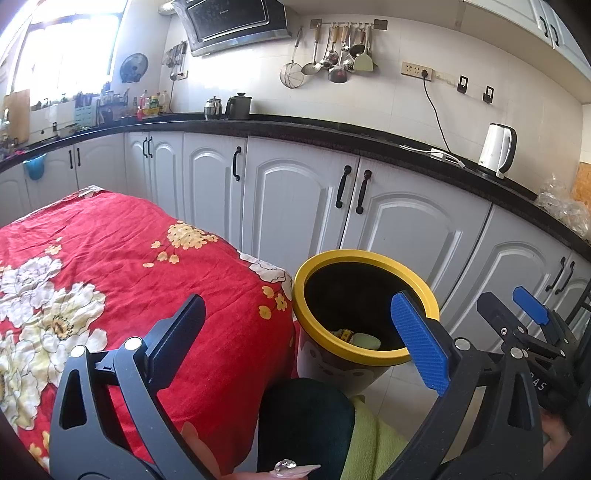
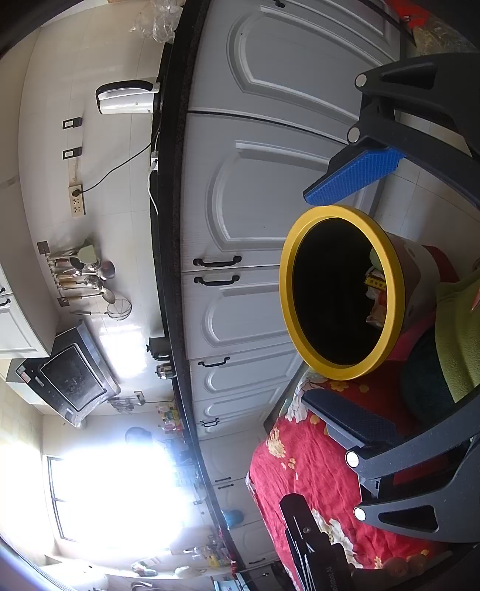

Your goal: Collect trash

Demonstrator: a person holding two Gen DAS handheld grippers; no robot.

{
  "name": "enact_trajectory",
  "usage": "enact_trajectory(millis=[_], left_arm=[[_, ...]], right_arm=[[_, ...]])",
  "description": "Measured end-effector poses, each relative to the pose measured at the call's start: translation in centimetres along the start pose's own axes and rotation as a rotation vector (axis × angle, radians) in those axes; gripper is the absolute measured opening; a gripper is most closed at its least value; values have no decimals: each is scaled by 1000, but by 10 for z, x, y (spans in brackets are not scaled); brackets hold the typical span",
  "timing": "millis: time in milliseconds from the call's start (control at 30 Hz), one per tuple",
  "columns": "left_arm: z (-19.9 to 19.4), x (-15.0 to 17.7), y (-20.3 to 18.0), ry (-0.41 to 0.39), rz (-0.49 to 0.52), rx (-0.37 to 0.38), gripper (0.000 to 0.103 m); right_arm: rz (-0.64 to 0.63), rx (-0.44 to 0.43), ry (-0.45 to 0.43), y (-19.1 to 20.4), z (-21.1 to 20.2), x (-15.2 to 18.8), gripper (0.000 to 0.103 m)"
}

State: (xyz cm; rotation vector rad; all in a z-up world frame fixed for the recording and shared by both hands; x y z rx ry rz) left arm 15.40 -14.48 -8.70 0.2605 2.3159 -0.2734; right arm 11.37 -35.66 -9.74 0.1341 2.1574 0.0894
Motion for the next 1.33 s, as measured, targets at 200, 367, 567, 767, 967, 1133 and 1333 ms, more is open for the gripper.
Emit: enact_trajectory(millis=[200,367,567,767,967,1133,1333], left_arm=[[0,-1,0,-2,0,-1,92],[-1,-2,1,-2,0,-2,92],[-1,-2,1,-2,-1,2,92],[-1,-2,1,-4,-1,4,92],[1,0,1,-4,8,-5,92],[-3,-2,20,33,-32,-4,92],[-54,15,179,77,-269,-230,92]], right_arm=[[0,0,-1,-1,0,0,97],[0,-1,-1,-1,0,0,97],[1,0,-2,-1,0,0,97],[2,1,-1,-1,-1,0,97],[3,-4,3,-1,-1,0,97],[-8,-43,34,15,5,-9,97],[-188,-335,128,175,18,-41,97]])
Point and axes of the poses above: each gripper's, at about its wrist camera, not at the fingertips, and z roughly the way its jaws point, y to its left, x to its underside, the point moved 9 cm from there along z, roughly the way its jaws point, and after that the axes turned 15 degrees about y, right-handed, at the moved point
